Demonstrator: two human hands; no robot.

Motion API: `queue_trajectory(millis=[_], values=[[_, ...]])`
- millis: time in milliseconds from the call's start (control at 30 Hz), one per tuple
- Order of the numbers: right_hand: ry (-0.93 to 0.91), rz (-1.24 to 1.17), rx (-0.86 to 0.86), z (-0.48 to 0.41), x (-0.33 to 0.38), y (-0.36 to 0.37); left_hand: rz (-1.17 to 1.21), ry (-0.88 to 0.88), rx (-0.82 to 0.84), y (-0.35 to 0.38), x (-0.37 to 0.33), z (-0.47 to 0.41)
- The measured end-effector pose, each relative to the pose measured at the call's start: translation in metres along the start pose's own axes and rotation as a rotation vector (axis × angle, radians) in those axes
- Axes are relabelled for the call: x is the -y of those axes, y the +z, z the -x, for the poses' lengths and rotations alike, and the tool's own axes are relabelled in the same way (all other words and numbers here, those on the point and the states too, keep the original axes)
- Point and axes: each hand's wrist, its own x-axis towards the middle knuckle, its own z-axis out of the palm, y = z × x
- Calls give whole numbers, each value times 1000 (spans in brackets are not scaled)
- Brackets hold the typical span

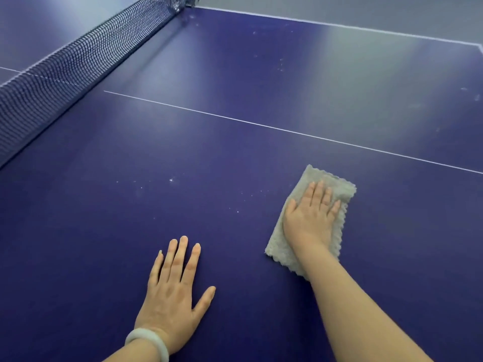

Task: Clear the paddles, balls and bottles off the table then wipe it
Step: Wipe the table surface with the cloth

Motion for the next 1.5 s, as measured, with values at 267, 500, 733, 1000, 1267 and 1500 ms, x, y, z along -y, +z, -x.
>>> queue_trajectory(millis=[267, 500, 733, 1000, 1267, 1500], values=[[-426, -24, -11, 47, -20, 8, 4, 9, 0, -1, 0, -1], [-58, 14, -9, -31, -67, -13, 15, 14, 3, 1, 1, -2], [-475, 3, 76, -53, 56, -7, -4, 14, 5, -1, 1, -1], [-259, 38, -33, -29, -68, -15, 4, 10, -1, -2, -1, 0], [-385, 31, 10, 16, 42, 8, -9, -4, 11, -2, -3, -1], [-211, 33, -14, 5, -56, -7, 1, -9, 1, -1, -2, 0]])
